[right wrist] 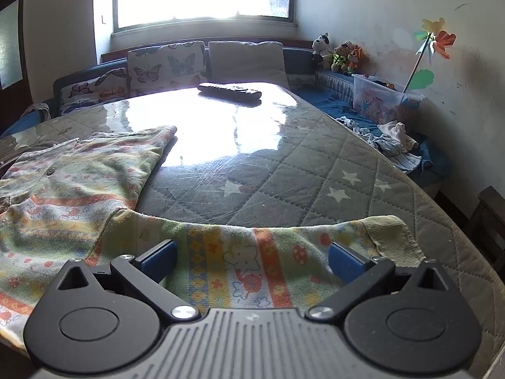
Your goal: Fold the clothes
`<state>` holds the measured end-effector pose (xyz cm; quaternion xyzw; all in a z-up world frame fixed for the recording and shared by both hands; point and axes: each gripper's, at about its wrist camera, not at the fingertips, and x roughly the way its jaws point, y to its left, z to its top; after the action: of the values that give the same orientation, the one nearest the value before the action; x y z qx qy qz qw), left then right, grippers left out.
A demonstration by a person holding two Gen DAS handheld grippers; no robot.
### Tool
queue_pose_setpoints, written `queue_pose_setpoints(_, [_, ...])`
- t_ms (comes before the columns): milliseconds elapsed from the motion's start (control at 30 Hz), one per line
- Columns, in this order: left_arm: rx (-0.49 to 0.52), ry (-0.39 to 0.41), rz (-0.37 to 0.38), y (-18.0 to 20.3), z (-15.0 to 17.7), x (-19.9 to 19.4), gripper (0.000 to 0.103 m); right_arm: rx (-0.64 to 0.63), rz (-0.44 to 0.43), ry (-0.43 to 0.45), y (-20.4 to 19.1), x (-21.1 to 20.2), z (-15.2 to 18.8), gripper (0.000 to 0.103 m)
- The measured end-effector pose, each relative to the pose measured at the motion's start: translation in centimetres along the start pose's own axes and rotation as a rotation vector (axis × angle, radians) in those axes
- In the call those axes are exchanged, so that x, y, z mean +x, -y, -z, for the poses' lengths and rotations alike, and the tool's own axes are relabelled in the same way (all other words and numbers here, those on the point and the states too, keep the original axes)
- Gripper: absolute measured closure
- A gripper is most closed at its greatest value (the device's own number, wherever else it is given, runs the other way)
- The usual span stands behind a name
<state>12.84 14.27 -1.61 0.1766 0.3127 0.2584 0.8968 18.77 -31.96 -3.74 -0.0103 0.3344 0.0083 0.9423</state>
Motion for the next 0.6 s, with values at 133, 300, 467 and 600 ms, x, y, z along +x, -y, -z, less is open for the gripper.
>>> queue_pose_setpoints(133, [-0.073, -0.037, -0.043, -2.3, 1.2, 0.3, 0.000, -0.005, 0.007, 0.003, -0.2, 0.1, -0.1, 0.000])
queue_pose_setpoints(300, [-0.176, -0.093, -0.102, -4.6, 2.5, 0.5, 0.000, -0.001, 0.006, 0.004, -0.2, 0.1, -0.1, 0.000])
queue_pose_setpoints(467, [-0.249, -0.143, -0.130, -6.5, 3.8, 0.5, 0.000, 0.000, 0.005, 0.003, -0.2, 0.2, -0.1, 0.000])
queue_pose_setpoints(600, [-0.257, -0.124, -0.117, -6.8, 4.0, -0.1, 0.000, 0.003, 0.005, 0.003, -0.1, 0.2, -0.1, 0.000])
